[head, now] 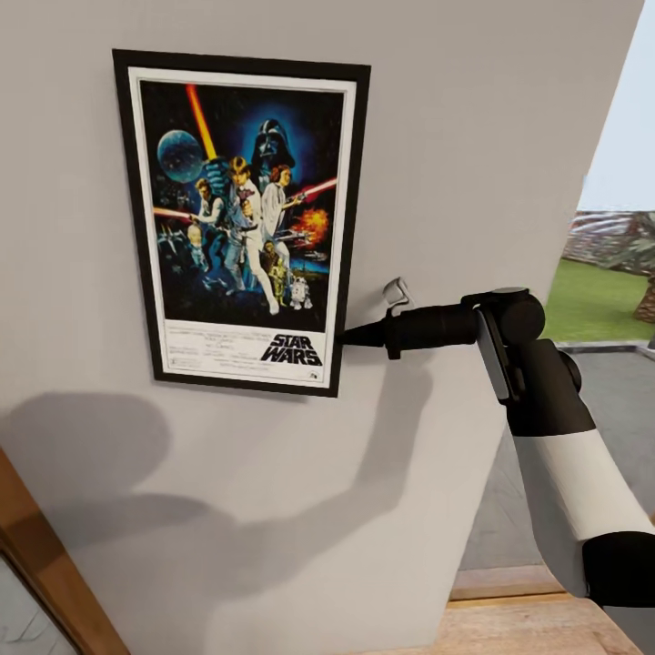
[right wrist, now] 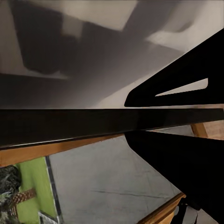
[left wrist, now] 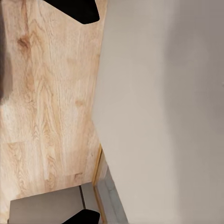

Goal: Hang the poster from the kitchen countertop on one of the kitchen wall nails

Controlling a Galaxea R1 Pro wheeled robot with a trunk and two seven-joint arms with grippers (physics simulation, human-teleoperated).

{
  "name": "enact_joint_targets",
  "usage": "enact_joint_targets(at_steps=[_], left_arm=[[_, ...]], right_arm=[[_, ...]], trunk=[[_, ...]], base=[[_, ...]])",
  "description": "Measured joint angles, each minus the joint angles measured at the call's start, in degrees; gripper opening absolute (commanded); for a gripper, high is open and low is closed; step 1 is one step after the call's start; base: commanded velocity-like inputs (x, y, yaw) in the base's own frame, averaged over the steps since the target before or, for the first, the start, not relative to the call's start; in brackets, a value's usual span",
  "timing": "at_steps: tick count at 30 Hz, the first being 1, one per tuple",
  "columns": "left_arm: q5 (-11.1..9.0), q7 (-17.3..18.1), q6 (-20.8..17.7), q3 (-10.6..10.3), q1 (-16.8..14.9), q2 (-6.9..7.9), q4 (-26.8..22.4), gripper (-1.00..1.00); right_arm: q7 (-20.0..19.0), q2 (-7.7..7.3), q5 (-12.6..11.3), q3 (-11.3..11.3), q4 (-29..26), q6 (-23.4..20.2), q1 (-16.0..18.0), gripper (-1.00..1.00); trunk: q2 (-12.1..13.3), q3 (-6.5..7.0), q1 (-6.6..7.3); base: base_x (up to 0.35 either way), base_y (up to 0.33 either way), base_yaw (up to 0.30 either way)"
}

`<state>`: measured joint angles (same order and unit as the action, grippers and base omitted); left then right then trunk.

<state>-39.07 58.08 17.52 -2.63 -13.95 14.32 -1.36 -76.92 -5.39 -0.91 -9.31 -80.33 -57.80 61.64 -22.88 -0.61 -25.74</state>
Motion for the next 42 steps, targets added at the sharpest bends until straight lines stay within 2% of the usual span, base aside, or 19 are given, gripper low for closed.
enact_joint_targets(at_steps=[14,16,29,36,42], left_arm=[[0.0,0.0,0.0,0.0,0.0,0.0,0.0,1.0],[0.0,0.0,0.0,0.0,0.0,0.0,0.0,1.0],[0.0,0.0,0.0,0.0,0.0,0.0,0.0,1.0],[0.0,0.0,0.0,0.0,0.0,0.0,0.0,1.0],[0.0,0.0,0.0,0.0,0.0,0.0,0.0,1.0]], right_arm=[[0.1,-0.02,0.6,0.1,-1.6,0.2,0.0,-1.0],[0.0,0.0,-0.1,0.0,-1.1,-0.1,0.1,-1.0],[0.0,0.0,0.1,0.0,-1.0,0.0,0.3,-1.0],[0.3,-0.03,2.6,0.0,-0.9,1.0,0.3,-1.0],[0.3,-0.04,2.9,0.0,-0.9,1.0,0.3,-1.0]], trunk=[[0.0,0.0,0.0],[0.0,0.0,0.0],[0.0,0.0,0.0],[0.0,0.0,-0.02],[0.0,0.0,-0.01]], base=[[0.039,0.05,0.0],[0.002,0.003,0.0],[-0.002,0.0,0.0],[-0.09,0.0,0.0],[-0.021,0.0,0.0]])
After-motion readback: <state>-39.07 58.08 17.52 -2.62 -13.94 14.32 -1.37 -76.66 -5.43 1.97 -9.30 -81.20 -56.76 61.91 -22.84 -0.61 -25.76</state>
